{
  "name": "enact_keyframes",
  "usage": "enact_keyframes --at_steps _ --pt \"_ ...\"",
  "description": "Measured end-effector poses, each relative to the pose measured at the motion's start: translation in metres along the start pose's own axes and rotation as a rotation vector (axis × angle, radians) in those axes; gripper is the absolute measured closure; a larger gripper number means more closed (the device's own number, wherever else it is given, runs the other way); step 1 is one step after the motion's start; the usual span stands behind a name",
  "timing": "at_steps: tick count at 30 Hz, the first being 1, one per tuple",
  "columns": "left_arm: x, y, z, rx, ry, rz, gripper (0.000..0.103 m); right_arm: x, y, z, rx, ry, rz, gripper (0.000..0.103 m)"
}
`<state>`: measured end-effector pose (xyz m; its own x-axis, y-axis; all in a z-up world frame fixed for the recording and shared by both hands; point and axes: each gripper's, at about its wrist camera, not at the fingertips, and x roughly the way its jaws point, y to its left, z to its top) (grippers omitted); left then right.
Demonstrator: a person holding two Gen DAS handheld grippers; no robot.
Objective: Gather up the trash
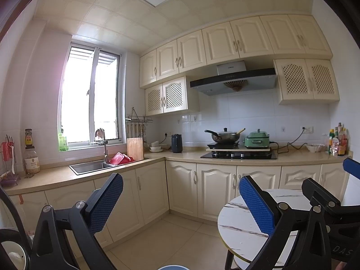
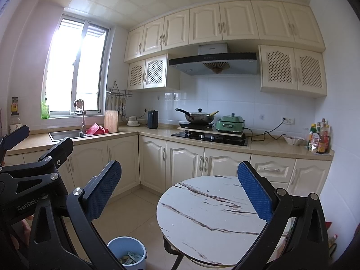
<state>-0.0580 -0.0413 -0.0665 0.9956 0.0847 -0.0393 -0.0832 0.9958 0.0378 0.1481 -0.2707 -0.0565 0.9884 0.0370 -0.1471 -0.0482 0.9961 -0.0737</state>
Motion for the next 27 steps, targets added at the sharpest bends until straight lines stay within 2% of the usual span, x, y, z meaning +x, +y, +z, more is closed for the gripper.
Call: enact_keyframes --at_steps 27 --pt "0.004 0.014 0.000 0.016 0.005 -0.011 0.001 0.005 -0.009 -0.007 0.016 0.008 -0.001 0.000"
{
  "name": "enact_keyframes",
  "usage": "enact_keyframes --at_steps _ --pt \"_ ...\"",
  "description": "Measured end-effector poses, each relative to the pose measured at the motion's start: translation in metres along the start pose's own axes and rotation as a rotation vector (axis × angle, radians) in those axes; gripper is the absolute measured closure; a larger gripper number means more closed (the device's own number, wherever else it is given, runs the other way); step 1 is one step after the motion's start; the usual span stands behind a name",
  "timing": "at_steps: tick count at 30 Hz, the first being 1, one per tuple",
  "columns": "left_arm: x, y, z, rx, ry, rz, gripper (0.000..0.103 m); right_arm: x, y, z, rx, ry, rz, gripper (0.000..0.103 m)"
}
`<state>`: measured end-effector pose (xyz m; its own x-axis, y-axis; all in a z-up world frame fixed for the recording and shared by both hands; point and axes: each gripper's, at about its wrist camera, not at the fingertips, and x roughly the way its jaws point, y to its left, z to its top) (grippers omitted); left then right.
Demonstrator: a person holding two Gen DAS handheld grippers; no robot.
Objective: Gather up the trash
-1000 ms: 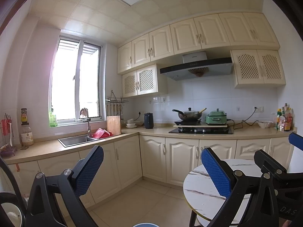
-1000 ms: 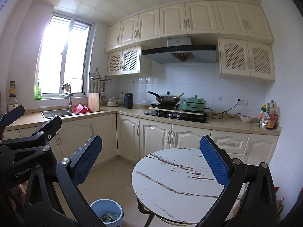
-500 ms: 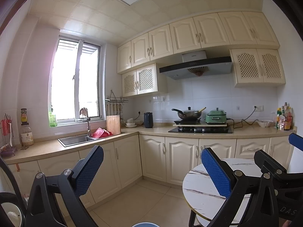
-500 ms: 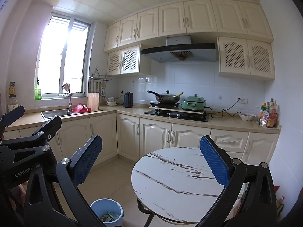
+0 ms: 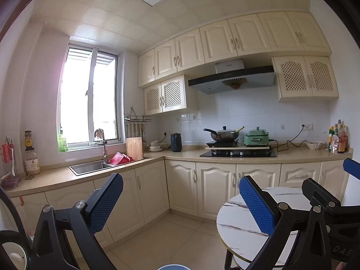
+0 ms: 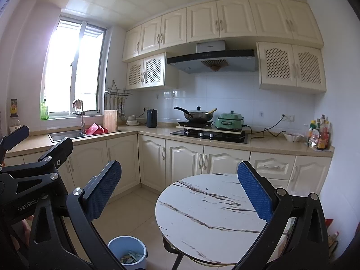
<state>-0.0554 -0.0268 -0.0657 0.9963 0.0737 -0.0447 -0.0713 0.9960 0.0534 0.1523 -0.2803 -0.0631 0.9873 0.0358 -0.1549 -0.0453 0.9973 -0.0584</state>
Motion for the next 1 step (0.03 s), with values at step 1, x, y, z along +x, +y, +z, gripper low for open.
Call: enact_keyframes --at_steps 1 --pt "0.0001 0.0000 0.0004 0.001 0.001 0.000 0.001 0.0003 -0.0001 -0.0001 0.000 0.001 0.000 0.000"
